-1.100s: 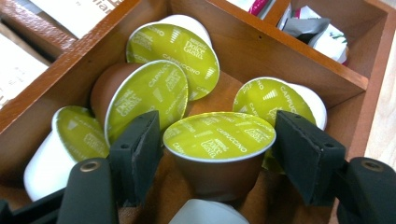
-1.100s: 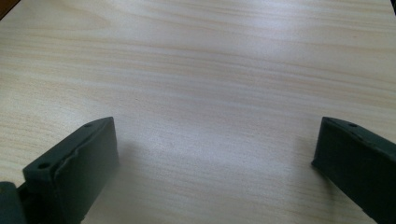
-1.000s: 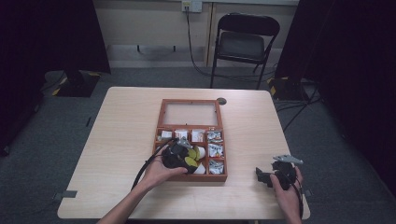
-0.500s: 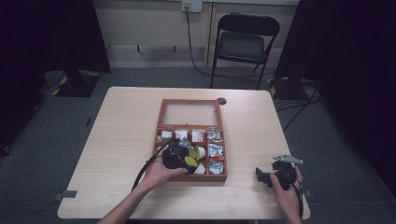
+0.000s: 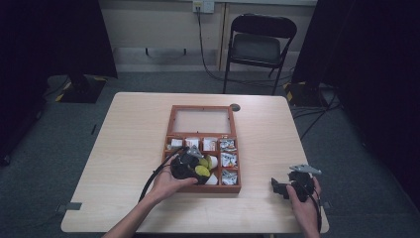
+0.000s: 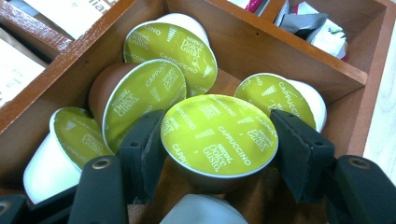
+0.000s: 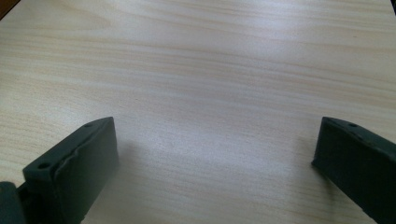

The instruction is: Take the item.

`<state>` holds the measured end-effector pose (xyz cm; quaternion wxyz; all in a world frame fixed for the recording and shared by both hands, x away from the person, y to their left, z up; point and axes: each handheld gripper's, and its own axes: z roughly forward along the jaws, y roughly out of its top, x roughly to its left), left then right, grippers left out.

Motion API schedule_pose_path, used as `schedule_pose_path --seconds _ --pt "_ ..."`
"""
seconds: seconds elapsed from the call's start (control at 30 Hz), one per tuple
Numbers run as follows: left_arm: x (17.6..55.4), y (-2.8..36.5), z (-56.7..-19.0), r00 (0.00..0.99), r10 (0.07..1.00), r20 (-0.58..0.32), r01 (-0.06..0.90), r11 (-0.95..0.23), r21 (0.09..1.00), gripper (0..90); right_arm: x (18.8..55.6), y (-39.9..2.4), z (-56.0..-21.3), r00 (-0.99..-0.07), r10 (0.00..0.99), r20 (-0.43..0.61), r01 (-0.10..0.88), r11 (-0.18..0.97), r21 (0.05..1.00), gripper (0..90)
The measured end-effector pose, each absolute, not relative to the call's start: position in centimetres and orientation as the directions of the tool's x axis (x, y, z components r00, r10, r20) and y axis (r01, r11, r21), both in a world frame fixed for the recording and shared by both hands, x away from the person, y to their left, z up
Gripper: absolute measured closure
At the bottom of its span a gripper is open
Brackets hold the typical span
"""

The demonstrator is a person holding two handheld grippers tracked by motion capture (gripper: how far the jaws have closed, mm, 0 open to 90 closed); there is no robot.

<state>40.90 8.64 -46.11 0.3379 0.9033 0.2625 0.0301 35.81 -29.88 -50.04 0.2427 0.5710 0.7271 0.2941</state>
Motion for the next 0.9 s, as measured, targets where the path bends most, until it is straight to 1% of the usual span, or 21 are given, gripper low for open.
schedule_pose_path --seconds 0.33,0.43,0.6,0.7,0.9 --pt "40.9 9.0 -46.0 0.853 0.506 -0.124 0.459 -0.616 0.64 38.0 35.8 -29.9 -50.0 -0.23 0.973 -0.017 0.688 0.175 0.705 0.0" --pt "41.0 9.2 -45.8 0.85 0.504 -0.153 0.468 -0.589 0.659 38.0 35.8 -29.9 -50.0 -0.23 0.973 -0.017 0.687 0.175 0.705 0.0" --pt "40.7 9.5 -45.0 0.839 0.527 -0.132 0.466 -0.574 0.673 38.0 35.8 -29.9 -50.0 -0.23 0.973 -0.017 0.688 0.175 0.705 0.0" --pt "40.6 9.5 -44.7 0.841 0.523 -0.139 0.464 -0.564 0.683 38.0 35.8 -29.9 -50.0 -0.23 0.973 -0.017 0.688 0.175 0.705 0.0" --pt "40.5 9.7 -44.2 0.842 0.524 -0.125 0.451 -0.557 0.697 38.0 35.8 -29.9 -50.0 -0.23 0.973 -0.017 0.687 0.175 0.705 0.0"
